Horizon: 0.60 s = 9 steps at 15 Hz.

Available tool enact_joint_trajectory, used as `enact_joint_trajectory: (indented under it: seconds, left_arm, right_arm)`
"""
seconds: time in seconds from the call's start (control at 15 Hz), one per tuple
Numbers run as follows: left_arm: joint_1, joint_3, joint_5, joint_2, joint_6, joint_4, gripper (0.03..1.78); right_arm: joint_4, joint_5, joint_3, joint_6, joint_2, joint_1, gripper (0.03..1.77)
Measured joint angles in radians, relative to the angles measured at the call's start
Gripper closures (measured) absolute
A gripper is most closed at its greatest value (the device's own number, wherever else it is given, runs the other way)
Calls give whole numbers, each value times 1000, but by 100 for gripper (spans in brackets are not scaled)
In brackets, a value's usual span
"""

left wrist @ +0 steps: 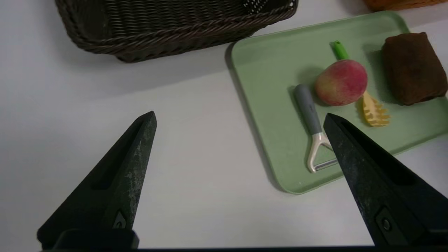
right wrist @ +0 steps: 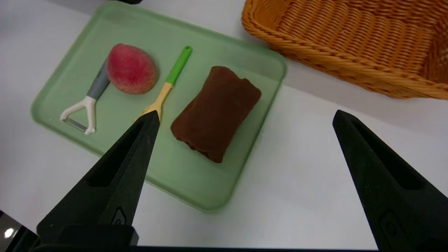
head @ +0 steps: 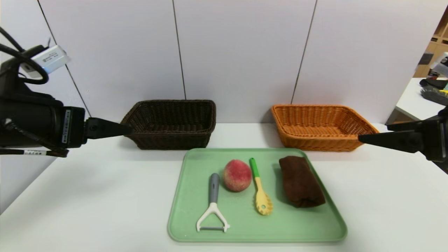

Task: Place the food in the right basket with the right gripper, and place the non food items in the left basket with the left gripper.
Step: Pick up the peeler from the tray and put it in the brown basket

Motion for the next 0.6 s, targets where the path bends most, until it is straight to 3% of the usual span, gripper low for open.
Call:
enact_joint_trajectory:
  seconds: [0.27, 0.6]
  left_arm:
    - [-221, -44, 45, 114, -89, -1, 12]
    - [-425, -174, 312, 321, -396, 4, 12]
  right_arm:
    - [4, -8, -21, 7, 51, 56, 9]
    - [-6, -9, -39, 49, 99, 62, 9]
